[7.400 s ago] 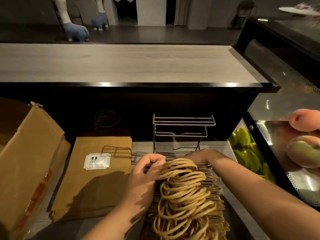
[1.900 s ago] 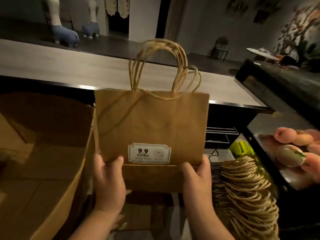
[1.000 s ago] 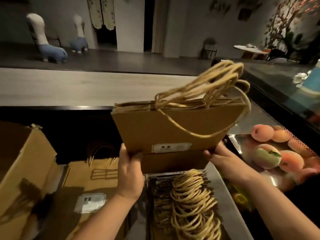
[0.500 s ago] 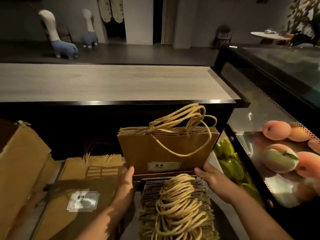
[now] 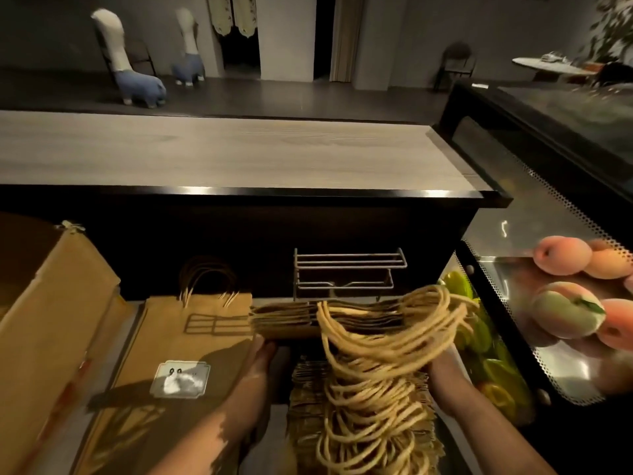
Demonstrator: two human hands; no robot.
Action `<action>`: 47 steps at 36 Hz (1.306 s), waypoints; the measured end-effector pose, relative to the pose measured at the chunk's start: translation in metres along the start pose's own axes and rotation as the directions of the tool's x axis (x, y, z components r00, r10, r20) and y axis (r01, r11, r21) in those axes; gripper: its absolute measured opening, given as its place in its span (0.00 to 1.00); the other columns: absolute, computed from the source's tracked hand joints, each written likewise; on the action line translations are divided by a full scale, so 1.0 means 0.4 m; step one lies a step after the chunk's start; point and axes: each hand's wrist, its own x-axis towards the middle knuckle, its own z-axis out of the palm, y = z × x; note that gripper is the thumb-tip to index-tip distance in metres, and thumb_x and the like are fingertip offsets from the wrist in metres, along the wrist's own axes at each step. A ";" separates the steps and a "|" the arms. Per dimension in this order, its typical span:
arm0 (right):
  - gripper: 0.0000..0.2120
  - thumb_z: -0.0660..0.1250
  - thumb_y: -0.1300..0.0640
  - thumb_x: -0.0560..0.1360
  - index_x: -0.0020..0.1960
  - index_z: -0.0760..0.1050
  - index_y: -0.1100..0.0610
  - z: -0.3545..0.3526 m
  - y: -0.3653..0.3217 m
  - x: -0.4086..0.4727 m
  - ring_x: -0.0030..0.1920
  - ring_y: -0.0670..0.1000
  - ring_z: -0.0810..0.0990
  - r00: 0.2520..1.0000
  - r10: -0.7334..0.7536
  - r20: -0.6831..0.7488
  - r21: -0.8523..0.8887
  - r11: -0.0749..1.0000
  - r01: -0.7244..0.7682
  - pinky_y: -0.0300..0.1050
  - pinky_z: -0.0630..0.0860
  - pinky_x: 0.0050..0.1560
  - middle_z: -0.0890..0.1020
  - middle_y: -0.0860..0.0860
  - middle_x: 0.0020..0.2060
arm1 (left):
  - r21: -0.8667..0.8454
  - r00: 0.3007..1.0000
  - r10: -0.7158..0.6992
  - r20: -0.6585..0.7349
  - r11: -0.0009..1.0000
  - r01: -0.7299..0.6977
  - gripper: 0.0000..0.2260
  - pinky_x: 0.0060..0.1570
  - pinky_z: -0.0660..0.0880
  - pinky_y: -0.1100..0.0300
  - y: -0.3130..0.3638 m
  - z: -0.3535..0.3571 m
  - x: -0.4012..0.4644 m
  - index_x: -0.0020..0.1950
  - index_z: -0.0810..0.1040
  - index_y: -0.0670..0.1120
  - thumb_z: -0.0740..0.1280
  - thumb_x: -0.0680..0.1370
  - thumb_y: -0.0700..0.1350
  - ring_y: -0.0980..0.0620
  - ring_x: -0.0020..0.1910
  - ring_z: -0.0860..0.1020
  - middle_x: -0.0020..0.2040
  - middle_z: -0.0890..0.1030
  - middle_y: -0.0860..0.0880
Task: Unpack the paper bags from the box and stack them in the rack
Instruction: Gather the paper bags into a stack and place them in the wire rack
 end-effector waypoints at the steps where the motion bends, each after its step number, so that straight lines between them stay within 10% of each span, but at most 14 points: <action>1: 0.14 0.51 0.55 0.84 0.52 0.75 0.47 0.003 -0.004 -0.001 0.53 0.46 0.78 1.000 0.013 -0.015 0.026 1.000 -0.012 0.47 0.76 0.58 0.84 0.44 0.44 | 0.015 1.000 -0.018 0.008 1.000 0.018 0.13 0.32 0.74 0.74 0.001 -0.003 0.001 0.59 0.75 0.49 0.52 0.83 0.44 0.64 0.44 0.81 0.51 0.82 0.53; 4: 0.10 0.56 0.57 0.82 0.52 0.75 0.48 -0.003 -0.011 -0.023 0.55 0.47 0.78 0.996 -0.090 0.022 0.054 0.995 0.089 0.41 0.77 0.55 0.81 0.50 0.54 | 0.084 0.999 -0.009 0.046 0.996 0.005 0.12 0.36 0.72 0.76 -0.006 -0.023 -0.010 0.62 0.72 0.53 0.52 0.84 0.44 0.65 0.51 0.76 0.56 0.77 0.57; 7: 0.03 0.69 0.55 0.75 0.47 0.75 0.52 -0.020 -0.022 -0.044 0.50 0.50 0.81 0.990 -0.129 -0.055 0.099 0.986 0.134 0.29 0.77 0.38 0.85 0.44 0.39 | 0.134 0.998 -0.055 0.032 0.990 0.050 0.12 0.42 0.72 0.72 -0.013 -0.049 -0.019 0.65 0.70 0.50 0.54 0.83 0.42 0.58 0.53 0.76 0.58 0.77 0.51; 12: 0.19 0.58 0.70 0.77 0.52 0.78 0.49 -0.060 -0.110 -0.055 0.58 0.58 0.78 0.947 -0.190 -0.257 0.047 0.977 0.209 0.49 0.76 0.51 0.81 0.55 0.56 | 0.019 0.996 -0.052 0.066 0.999 0.051 0.13 0.48 0.72 0.62 0.027 -0.065 -0.028 0.60 0.69 0.54 0.57 0.82 0.38 0.55 0.50 0.75 0.56 0.76 0.49; 15: 0.17 0.54 0.71 0.79 0.53 0.76 0.54 -0.069 -0.232 -0.097 0.56 0.49 0.80 0.899 -0.299 -0.320 0.086 0.936 0.342 0.37 0.80 0.46 0.80 0.53 0.53 | 0.026 0.996 0.007 0.091 1.000 -0.009 0.16 0.59 0.72 0.52 0.045 -0.090 -0.025 0.59 0.71 0.59 0.68 0.75 0.44 0.45 0.66 0.72 0.68 0.73 0.47; 23: 0.10 0.60 0.58 0.71 0.42 0.79 0.48 0.085 -0.569 -0.281 0.52 0.51 0.83 0.811 -0.583 -0.042 0.145 0.800 0.582 0.42 0.80 0.49 0.84 0.48 0.44 | 0.145 0.976 0.187 0.111 0.969 -0.202 0.14 0.49 0.71 0.72 0.093 -0.148 -0.051 0.63 0.70 0.60 0.56 0.83 0.43 0.62 0.63 0.72 0.64 0.74 0.59; 31: 0.06 0.66 0.54 0.76 0.46 0.77 0.43 0.399 -0.555 -0.330 0.51 0.46 0.82 0.888 -0.411 0.208 -0.061 0.900 0.431 0.51 0.78 0.57 0.83 0.45 0.46 | 0.071 0.964 0.267 -0.019 0.962 -0.265 0.09 0.56 0.73 0.59 0.159 -0.232 -0.082 0.58 0.75 0.55 0.57 0.83 0.46 0.55 0.56 0.78 0.54 0.81 0.52; 41: 0.12 0.62 0.56 0.80 0.63 0.70 0.49 0.661 -0.359 -0.253 0.47 0.41 0.76 0.987 -0.037 0.157 -0.081 0.995 0.050 0.30 0.72 0.37 0.75 0.44 0.50 | 0.157 0.947 0.289 -0.139 0.951 -0.267 0.06 0.50 0.75 0.56 0.125 -0.371 -0.092 0.56 0.75 0.54 0.59 0.82 0.49 0.52 0.51 0.79 0.49 0.80 0.49; 47: 0.14 0.62 0.58 0.80 0.64 0.67 0.47 0.752 -0.239 -0.177 0.47 0.44 0.75 0.991 0.119 0.068 -0.075 0.991 -0.114 0.38 0.72 0.40 0.75 0.46 0.55 | 0.203 0.939 0.252 -0.236 0.957 -0.206 0.08 0.46 0.75 0.58 0.081 -0.421 -0.068 0.55 0.71 0.59 0.65 0.80 0.48 0.50 0.49 0.78 0.50 0.78 0.48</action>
